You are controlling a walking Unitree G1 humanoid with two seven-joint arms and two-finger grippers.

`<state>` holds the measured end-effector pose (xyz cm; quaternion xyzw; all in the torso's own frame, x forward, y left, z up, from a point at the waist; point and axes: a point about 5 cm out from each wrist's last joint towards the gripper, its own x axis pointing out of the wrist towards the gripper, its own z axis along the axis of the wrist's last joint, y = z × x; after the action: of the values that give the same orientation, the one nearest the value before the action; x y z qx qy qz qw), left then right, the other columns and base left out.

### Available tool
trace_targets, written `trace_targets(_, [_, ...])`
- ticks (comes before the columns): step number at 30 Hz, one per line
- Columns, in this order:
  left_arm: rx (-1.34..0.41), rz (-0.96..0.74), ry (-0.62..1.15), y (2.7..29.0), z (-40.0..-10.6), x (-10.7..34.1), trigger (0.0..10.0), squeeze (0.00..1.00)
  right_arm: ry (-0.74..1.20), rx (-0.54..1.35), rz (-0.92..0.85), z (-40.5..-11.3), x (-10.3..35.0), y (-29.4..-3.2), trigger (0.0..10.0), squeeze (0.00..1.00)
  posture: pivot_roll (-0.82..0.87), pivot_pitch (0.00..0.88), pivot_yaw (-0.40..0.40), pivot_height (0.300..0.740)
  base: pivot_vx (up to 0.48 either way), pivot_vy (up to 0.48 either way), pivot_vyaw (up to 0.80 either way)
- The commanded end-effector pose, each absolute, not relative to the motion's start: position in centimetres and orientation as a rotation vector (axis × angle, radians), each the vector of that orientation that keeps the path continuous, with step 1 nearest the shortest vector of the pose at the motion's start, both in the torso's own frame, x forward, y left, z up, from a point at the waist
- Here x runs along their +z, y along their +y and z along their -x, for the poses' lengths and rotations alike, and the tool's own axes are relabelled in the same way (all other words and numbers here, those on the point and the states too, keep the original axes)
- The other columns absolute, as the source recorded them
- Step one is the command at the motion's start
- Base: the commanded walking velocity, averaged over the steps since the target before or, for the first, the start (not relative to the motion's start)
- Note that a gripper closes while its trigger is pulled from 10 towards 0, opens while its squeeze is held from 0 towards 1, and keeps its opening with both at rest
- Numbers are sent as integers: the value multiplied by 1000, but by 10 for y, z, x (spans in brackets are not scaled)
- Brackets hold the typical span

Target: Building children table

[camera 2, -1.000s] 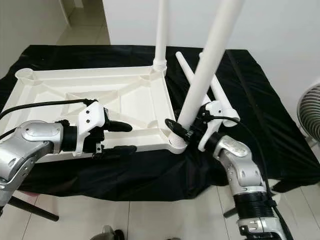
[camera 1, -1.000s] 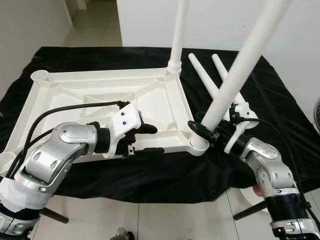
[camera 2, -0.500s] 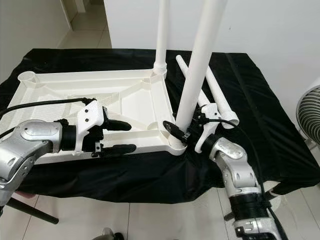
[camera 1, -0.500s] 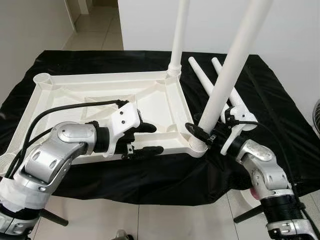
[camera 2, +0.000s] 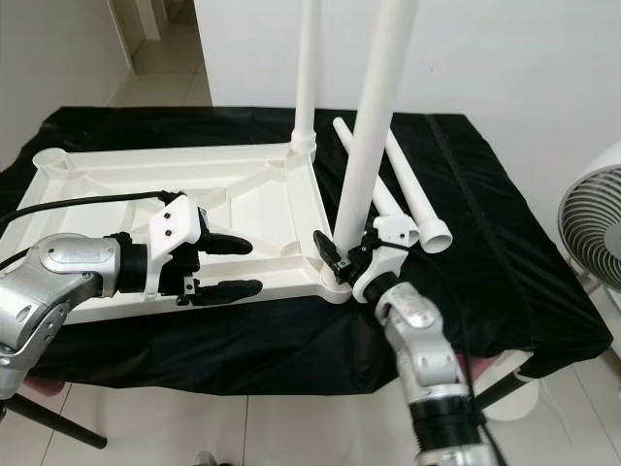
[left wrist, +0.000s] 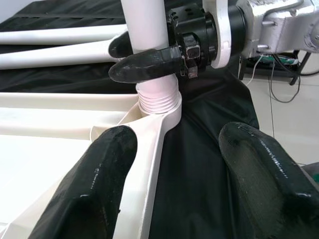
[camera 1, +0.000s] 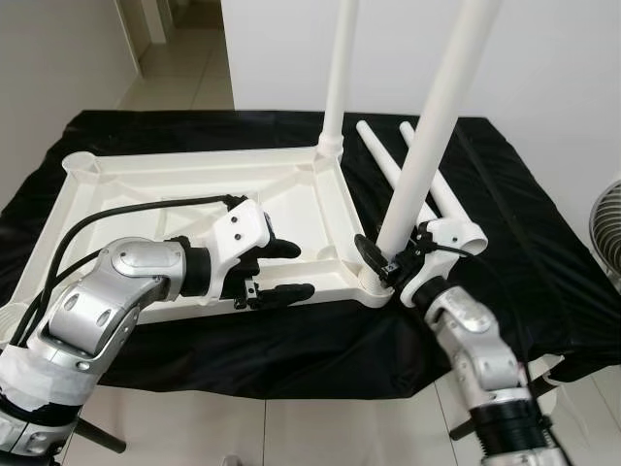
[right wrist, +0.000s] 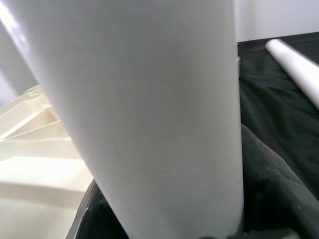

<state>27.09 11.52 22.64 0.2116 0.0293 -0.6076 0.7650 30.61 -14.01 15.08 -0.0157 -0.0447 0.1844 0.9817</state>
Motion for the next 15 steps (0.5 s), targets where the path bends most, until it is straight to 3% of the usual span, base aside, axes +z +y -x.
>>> trace_targets(1, [-1310,-471,66,117,-272,228,10000,0,161,150,41,-293,94,-163,10000,0,-10,136,35,740,0,0,0])
trace_targets(15, [-1306,-466,68,118,-273,228,10000,0,114,-136,55,-287,96,-155,10000,0,-9,141,35,740,0,0,0])
